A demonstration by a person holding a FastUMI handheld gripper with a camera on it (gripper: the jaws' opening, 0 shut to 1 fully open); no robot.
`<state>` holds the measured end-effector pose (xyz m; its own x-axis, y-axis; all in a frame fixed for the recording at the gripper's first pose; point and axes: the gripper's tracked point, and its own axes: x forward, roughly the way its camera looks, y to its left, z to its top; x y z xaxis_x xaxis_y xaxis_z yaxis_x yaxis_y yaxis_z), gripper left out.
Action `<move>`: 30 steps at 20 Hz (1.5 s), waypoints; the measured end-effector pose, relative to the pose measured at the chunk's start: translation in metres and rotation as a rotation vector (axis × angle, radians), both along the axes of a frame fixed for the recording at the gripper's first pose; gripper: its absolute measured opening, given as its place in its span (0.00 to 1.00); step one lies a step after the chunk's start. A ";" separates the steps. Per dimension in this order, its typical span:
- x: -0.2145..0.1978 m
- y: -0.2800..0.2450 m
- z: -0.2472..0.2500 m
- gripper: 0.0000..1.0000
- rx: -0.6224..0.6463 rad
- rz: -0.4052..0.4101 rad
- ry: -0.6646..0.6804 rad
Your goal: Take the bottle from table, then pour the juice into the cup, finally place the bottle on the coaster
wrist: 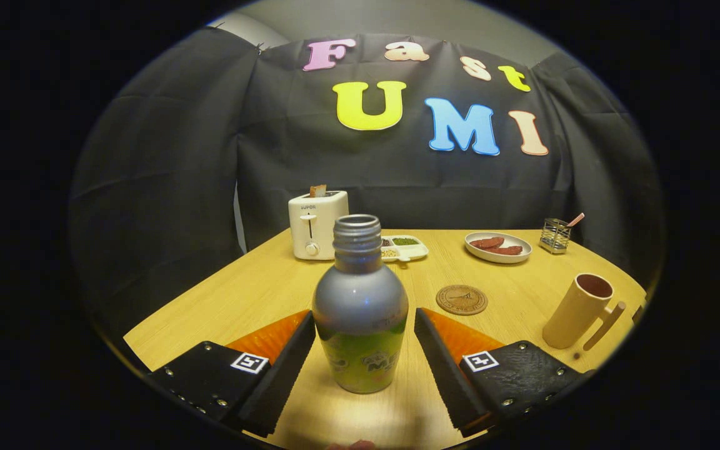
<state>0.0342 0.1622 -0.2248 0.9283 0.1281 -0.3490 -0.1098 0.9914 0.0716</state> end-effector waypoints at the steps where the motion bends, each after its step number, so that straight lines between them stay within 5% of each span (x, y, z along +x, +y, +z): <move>1: 0.000 0.001 -0.004 0.97 0.002 0.000 0.009; 11: -0.003 0.007 -0.037 0.97 -0.047 0.033 0.107; 14: -0.003 0.006 -0.040 0.82 -0.045 0.033 0.116; 23: 0.004 0.001 -0.020 0.80 0.105 0.049 0.150; 30: 0.014 -0.030 0.016 0.79 0.225 -0.027 0.100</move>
<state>0.0485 0.1322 -0.2091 0.8948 0.1887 -0.4047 -0.0649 0.9517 0.3002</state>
